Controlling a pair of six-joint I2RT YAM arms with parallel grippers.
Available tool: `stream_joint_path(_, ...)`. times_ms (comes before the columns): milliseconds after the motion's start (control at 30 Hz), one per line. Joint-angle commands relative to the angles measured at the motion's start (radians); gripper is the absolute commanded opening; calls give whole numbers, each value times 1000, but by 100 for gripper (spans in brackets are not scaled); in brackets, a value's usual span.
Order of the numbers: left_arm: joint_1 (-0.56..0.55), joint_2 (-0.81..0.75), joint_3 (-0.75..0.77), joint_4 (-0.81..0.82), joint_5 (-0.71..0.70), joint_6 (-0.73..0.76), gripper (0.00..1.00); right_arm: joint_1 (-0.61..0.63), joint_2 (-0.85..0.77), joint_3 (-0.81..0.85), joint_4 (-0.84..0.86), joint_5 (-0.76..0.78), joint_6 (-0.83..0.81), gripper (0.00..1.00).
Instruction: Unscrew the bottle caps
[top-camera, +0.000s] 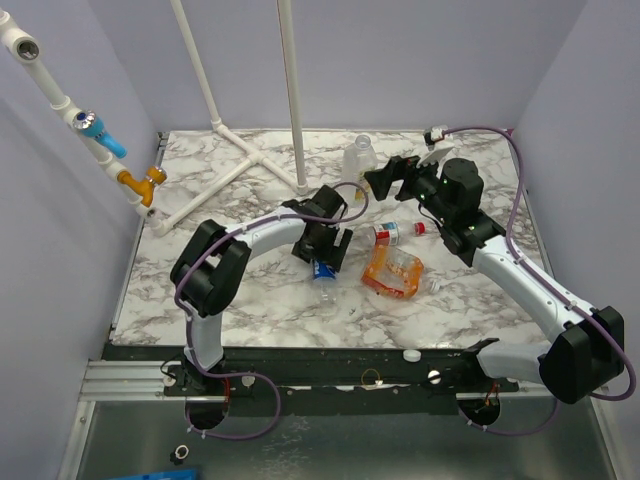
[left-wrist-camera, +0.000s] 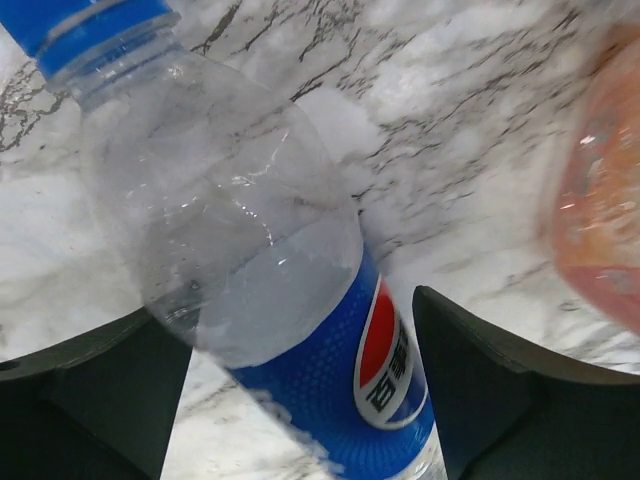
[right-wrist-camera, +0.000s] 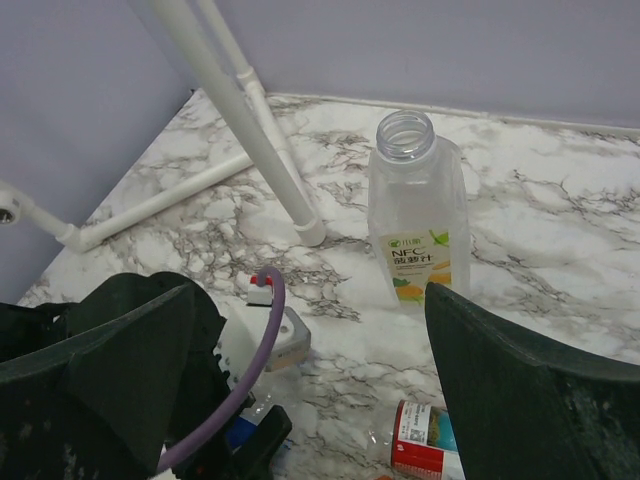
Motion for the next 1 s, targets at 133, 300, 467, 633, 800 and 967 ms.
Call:
stream_joint_path(133,-1,-111,-164,138,-34,389,80,8,-14,-6,-1,-16,17,100)
stream_joint_path(300,-1,-202,-225,132,50,458,69,8,-11,4,-3,-23,28,100)
stream_joint_path(467,0,-341,-237,128,102,540,51,10,0,40,-34,-17,43,100)
stream_joint_path(633,1,-458,-169,145,134,529,47,9,18,120,-119,26,99,100)
stream_joint_path(800,1,-545,-102,159,105,524,41,8,17,225,-236,33,156,100)
stream_joint_path(967,1,-647,-112,291,147,508,39,8,8,324,-291,-17,226,100)
